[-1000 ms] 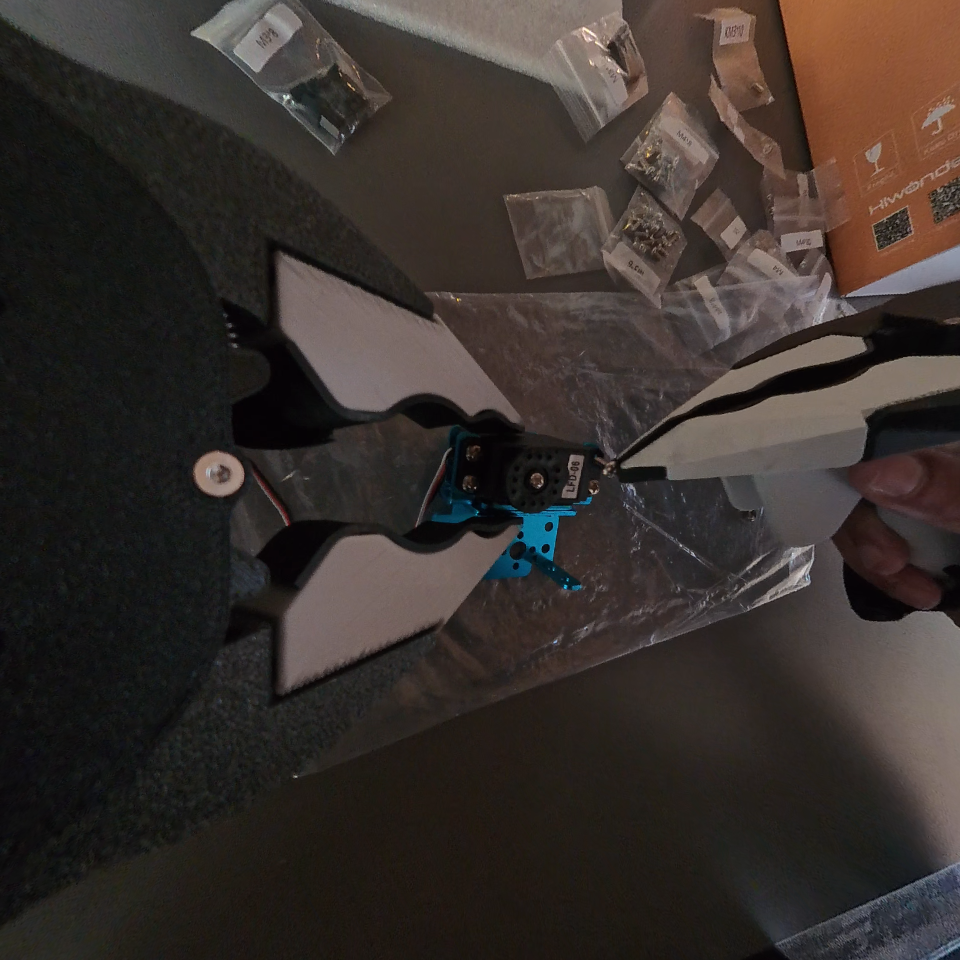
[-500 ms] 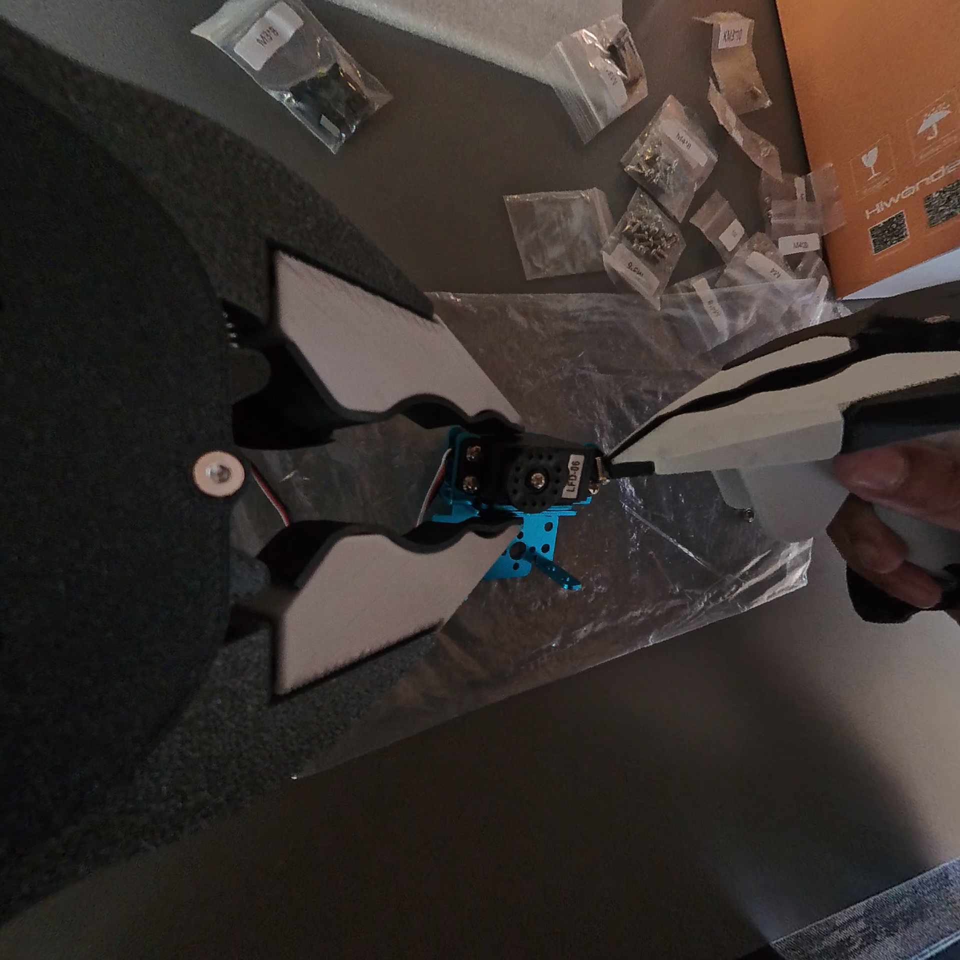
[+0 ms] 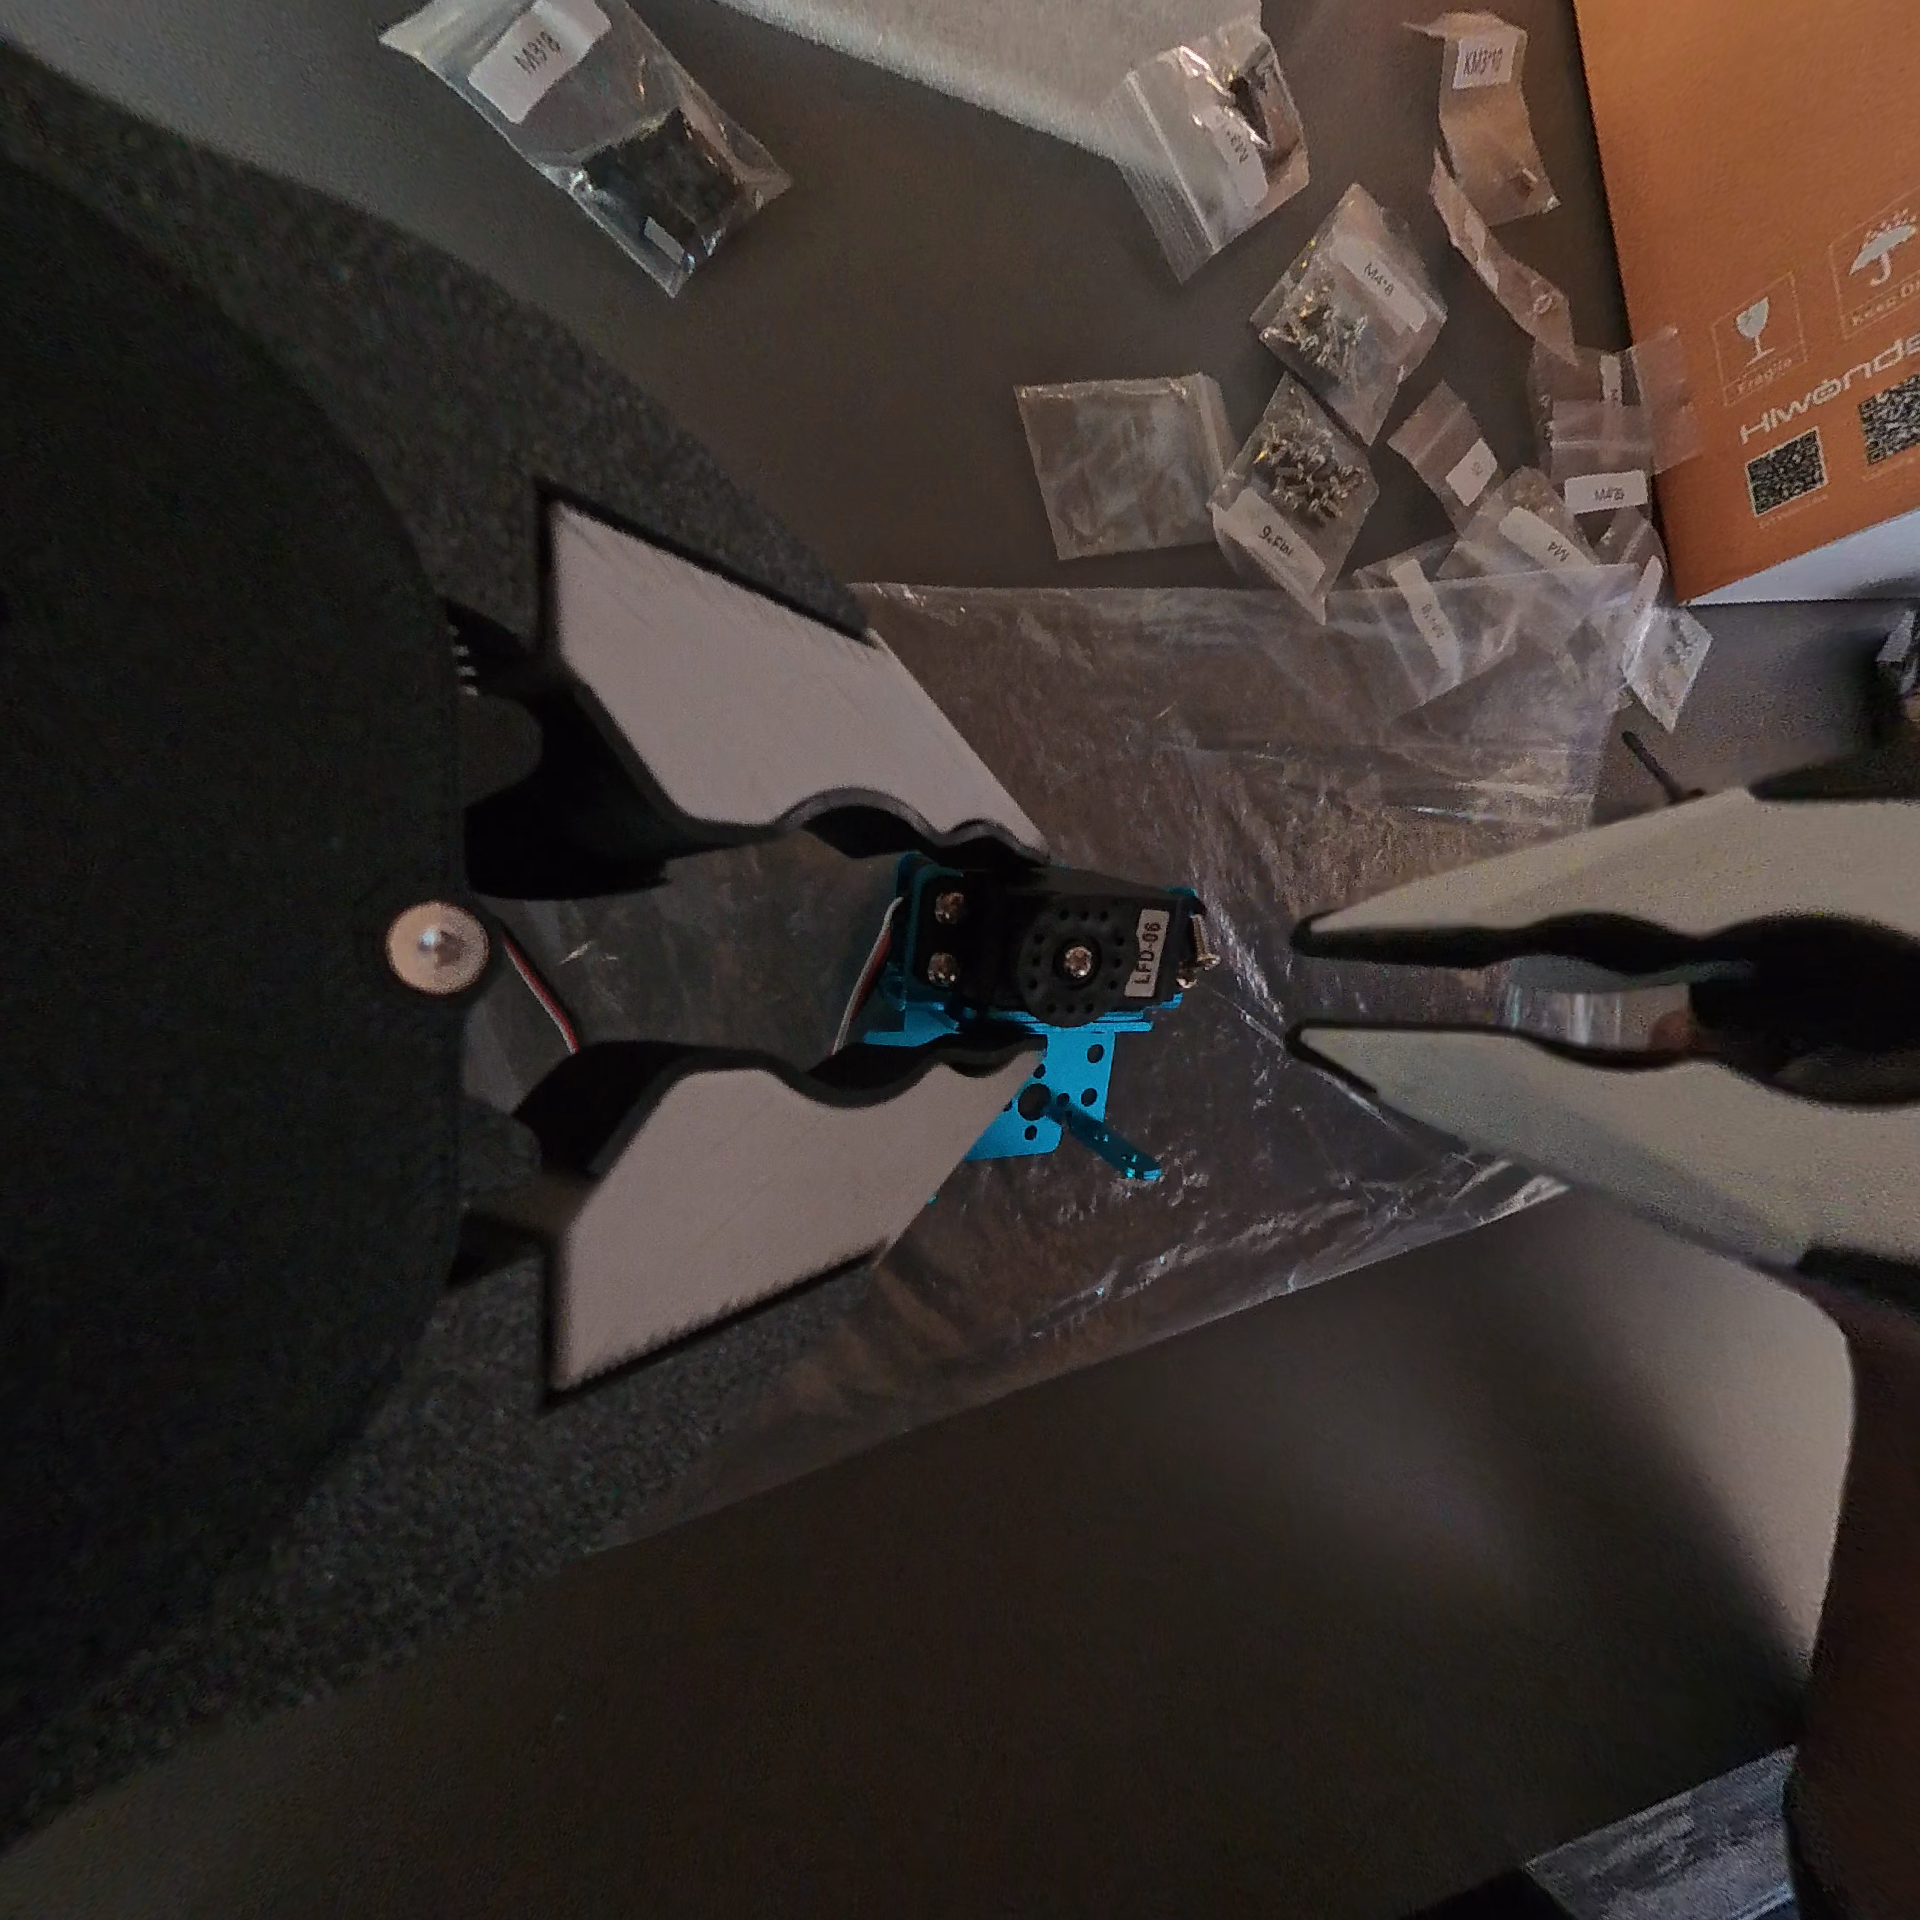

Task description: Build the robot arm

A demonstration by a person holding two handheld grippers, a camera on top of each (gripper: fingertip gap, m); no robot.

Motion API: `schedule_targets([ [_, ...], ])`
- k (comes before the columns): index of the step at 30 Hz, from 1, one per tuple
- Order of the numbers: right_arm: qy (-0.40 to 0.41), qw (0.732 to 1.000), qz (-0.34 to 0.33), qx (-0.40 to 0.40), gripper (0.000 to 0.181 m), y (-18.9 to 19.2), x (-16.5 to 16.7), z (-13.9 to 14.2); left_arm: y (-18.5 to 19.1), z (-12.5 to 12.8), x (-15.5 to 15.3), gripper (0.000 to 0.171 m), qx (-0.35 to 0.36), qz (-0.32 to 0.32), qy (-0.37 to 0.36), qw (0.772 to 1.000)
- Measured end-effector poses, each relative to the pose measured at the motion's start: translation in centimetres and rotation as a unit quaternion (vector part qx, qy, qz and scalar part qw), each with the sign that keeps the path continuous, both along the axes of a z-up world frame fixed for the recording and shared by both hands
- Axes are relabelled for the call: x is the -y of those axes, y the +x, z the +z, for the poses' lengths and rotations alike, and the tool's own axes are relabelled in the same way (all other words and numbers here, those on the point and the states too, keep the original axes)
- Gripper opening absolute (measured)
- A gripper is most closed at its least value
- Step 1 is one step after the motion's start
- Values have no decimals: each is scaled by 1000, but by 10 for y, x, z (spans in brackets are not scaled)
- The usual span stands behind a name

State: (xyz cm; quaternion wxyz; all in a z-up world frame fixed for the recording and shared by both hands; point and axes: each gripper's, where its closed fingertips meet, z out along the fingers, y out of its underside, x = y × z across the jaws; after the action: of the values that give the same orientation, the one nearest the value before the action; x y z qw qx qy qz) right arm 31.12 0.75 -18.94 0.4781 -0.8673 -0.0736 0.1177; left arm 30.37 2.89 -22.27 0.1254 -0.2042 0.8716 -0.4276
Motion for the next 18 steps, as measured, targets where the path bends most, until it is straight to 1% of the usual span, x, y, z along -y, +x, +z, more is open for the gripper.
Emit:
schedule_targets([
  [2, 5, 1000, -3, 30, 20, -4, -1, -3, 0, 0, 0, 31, 0, 0, 0, 1000],
  [5, -8, 999, -1, 35, 27, -6, -1, -9, 0, 0, 0, 31, 1, 0, 1, 1000],
  [9, -14, 999, 16, 46, 28, -9, -1, -12, 0, 0, 0, 31, 3, 0, 2, 1000],
  [13, -5, 997, 15, 73, 29, -8, -4, -10, 0, 0, 0, 31, 2, 1, 1, 1000],
  [15, -13, 997, 19, 74, 29, -10, -5, -14, 0, 0, 0, 31, 1, 1, 1, 1000],
  [16, -11, 997, 13, 76, 28, -8, -6, -15, 0, 0, 0, 31, 2, 1, 1, 1000],
  [18, -8, 997, 12, 71, 21, -7, -6, -14, 0, 0, 0, 31, 3, 1, 2, 1000],
])
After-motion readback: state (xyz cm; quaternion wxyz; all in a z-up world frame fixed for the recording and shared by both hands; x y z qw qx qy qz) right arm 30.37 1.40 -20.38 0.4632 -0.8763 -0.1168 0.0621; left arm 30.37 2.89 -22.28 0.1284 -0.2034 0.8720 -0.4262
